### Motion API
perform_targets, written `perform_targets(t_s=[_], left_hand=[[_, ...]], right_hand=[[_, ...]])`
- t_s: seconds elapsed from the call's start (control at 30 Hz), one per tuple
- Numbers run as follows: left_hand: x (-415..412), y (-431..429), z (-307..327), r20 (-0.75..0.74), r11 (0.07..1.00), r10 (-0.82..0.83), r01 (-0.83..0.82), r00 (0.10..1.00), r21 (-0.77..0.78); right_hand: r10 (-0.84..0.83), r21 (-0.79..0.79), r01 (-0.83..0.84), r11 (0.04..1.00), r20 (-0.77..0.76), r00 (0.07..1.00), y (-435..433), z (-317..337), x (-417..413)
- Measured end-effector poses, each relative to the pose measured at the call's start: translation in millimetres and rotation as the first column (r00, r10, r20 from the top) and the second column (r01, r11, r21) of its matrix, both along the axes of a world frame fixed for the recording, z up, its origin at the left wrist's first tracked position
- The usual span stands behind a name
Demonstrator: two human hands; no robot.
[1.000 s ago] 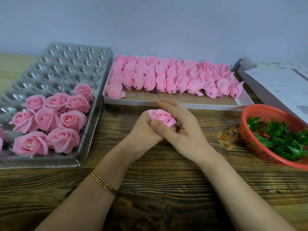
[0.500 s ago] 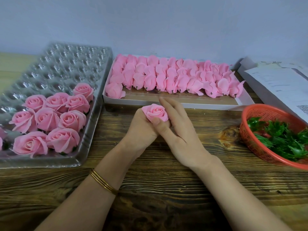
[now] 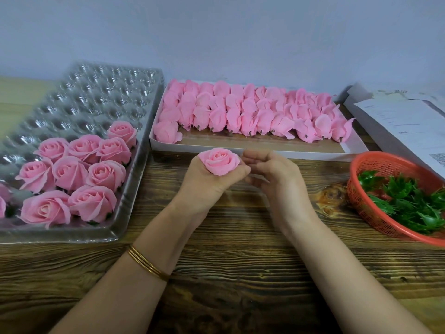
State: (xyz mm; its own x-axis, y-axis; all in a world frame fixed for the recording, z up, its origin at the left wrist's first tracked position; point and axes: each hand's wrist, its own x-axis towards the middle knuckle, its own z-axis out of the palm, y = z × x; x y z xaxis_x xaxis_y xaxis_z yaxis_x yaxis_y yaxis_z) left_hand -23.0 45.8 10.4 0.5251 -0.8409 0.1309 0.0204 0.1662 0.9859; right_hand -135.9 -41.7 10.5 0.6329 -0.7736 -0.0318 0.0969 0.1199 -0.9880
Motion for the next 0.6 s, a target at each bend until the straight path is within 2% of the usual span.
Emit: perform_targets(t_s=[0.07, 0.17, 0.3, 0.43, 0.6], left_hand=[[-0.3, 0.2, 0.7, -0.044, 1.000, 0.010, -0.010, 0.999, -0.001], [-0.1, 0.8, 1.7, -0.078, 0.999, -0.035, 0.033, 0.996, -0.032], [-0.8, 1.6, 3.9, -0.150, 0.998, -0.043, 0.037, 0.988, -0.047], [0.3, 0.8, 2.2, -0.175, 0.999, -0.045, 0.041, 0.984, -0.027], [-1.2, -0.8, 2.2, -0.201, 0.997, -0.070, 0.066, 0.977, -0.028]], right_hand=[[0.033, 0.035, -0.033, 0.999, -0.011, 0.999, -0.8, -1.8, -1.7], [0.134, 0.004, -0.134, 0.991, -0.010, 0.991, 4.4, -1.9, -2.2], [0.244, 0.014, -0.245, 0.969, 0.060, 0.968, 11.5, -2.4, 0.8], [0.240, -0.050, -0.237, 0.970, 0.074, 0.968, 15.3, -3.4, 2.8], [0.230, -0.025, -0.229, 0.973, 0.090, 0.969, 17.0, -6.5, 4.9]])
